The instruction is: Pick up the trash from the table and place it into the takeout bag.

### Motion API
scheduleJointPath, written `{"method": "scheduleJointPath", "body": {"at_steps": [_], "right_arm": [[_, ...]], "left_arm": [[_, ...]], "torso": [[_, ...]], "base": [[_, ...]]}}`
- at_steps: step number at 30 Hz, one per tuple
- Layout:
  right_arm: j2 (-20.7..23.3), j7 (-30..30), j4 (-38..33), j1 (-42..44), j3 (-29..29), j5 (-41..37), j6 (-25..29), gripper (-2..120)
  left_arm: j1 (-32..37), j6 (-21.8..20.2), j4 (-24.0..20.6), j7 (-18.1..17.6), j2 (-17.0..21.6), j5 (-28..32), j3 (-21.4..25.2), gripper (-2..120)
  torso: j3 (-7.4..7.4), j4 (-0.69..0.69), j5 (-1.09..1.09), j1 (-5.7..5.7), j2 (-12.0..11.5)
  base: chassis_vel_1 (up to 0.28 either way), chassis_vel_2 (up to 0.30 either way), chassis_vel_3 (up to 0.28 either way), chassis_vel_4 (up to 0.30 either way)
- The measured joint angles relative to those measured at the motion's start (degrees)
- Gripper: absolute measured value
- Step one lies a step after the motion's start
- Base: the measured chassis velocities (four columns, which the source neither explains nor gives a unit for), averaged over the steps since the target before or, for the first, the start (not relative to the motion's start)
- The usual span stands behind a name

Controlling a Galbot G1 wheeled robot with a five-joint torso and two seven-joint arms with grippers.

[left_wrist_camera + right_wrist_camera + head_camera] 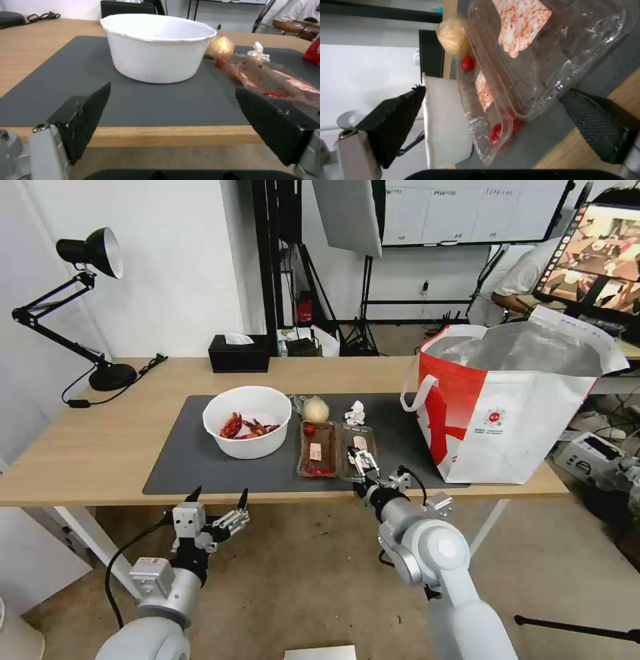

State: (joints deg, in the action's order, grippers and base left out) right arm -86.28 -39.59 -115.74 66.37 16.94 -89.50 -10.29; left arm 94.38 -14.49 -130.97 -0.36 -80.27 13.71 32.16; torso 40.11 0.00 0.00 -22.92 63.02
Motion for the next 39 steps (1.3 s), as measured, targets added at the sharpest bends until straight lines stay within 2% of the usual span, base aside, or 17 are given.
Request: {"method": "scheduleJointPath", "body": {"at_steps": [14, 26, 39], "right_arm": [[0.64, 2.98, -0.07, -1.25, 0.21, 2.25, 0.00, 100], [3.62, 6.81, -0.27, -3.38, 0.82, 6.42, -1.35, 100], [5.11, 9.94, -0.29, -6.43, -0.99, 6.38, -5.14, 100]], "left_arm": [[-0.28, 0.30, 0.48, 0.01, 0.27, 0.66, 0.10, 100], [-0.57, 0.99, 1.20, 0.03, 0.37, 0.91, 0.01, 100], [-0.55, 1.00, 1.46, 0.04, 0.37, 0.93, -0.03, 100]], "torso": [[0.00, 0.00, 0.00, 0.00, 0.00], [0.00, 0.00, 0.01, 0.00, 0.00], [0.00, 0.00, 0.00, 0.00, 0.00]], "base": [[0.000, 0.000, 0.000, 0.000], [0.000, 0.000, 0.000, 0.000], [0.000, 0.000, 0.000, 0.000]]}}
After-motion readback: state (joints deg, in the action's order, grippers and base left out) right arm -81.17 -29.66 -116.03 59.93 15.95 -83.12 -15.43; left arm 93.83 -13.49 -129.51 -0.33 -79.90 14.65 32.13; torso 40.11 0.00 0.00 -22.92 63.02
